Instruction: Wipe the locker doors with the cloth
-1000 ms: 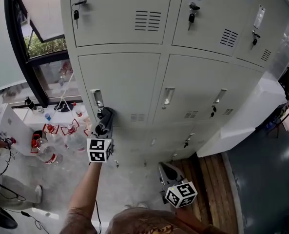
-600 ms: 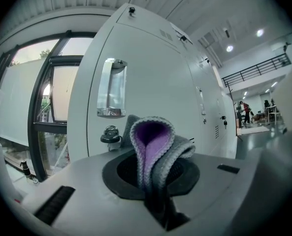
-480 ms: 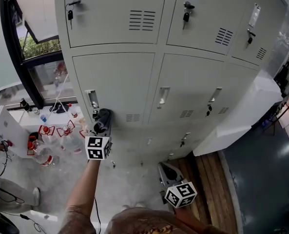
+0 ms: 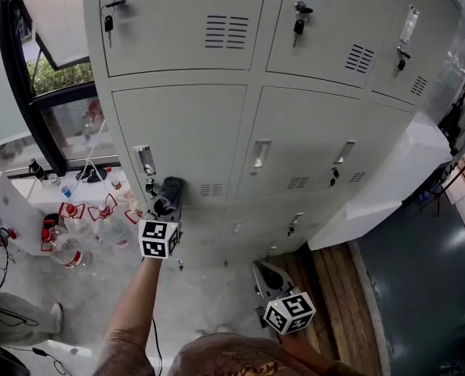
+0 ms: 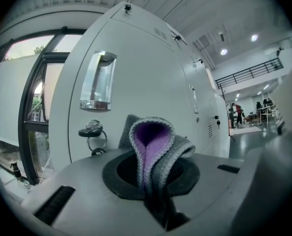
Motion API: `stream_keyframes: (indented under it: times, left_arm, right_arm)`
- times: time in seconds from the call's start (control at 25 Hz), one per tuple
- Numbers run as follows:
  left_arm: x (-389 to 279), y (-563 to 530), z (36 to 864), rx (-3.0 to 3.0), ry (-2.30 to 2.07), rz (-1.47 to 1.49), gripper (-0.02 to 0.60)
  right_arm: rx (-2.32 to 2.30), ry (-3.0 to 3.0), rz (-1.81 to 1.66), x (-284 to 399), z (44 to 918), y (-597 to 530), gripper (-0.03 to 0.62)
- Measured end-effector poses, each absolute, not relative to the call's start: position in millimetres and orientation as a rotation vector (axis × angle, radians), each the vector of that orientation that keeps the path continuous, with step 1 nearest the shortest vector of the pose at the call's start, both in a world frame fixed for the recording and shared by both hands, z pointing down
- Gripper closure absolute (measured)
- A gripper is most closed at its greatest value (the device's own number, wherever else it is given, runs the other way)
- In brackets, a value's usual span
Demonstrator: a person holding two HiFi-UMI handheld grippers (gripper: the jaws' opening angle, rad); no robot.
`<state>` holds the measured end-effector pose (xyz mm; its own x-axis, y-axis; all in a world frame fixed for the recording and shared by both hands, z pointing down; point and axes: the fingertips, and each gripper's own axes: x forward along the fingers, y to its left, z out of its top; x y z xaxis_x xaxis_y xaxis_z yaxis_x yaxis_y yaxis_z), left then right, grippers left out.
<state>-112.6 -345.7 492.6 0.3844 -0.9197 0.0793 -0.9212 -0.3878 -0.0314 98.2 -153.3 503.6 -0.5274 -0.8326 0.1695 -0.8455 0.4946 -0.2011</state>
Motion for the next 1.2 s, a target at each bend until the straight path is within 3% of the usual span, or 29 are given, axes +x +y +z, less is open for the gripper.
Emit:
stream_keyframes:
  times: [1.2]
  left_arm:
    - [-11, -359, 499, 2.704, -1.453, 0.097, 0.540]
  right_arm:
    - [1.693, -2.554, 0.408, 146, 503, -139, 0.595]
